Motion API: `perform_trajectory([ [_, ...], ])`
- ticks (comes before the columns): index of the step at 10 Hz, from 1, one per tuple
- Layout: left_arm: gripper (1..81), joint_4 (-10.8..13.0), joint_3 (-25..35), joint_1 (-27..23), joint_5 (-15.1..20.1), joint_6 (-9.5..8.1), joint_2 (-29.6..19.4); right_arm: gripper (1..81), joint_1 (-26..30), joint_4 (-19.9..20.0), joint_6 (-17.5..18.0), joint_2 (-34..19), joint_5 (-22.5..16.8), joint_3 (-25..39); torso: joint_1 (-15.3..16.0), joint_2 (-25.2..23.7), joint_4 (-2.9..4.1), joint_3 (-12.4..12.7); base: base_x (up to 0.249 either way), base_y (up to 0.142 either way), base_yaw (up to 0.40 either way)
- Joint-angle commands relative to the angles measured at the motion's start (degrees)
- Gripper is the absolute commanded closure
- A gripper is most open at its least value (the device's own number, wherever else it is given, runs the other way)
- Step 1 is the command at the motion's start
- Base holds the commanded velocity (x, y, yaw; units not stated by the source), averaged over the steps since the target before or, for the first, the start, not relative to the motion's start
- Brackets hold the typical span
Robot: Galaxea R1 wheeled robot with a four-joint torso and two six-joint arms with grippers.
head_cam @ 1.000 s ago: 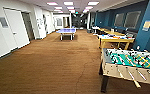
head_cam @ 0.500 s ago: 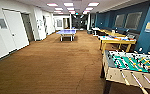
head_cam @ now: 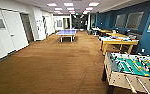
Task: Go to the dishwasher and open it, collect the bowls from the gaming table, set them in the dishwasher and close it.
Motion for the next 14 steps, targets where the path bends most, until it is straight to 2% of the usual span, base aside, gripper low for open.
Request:
perform_trajectory([
  [1,1.0,3.8,0.9,-2.3,4.0,-2.95,0.5,1.0,3.1,-0.5,-0.2,-0.1,-2.3,0.5,0.0,0.0,0.0,0.0,0.228,0.0,0.0],
  [14,1.0,3.8,0.9,-2.2,4.0,-2.95,1.7,1.0,3.5,-0.4,-0.1,0.3,-2.3,-0.6,-0.1,0.0,0.0,0.0,0.225,0.0,0.0],
])
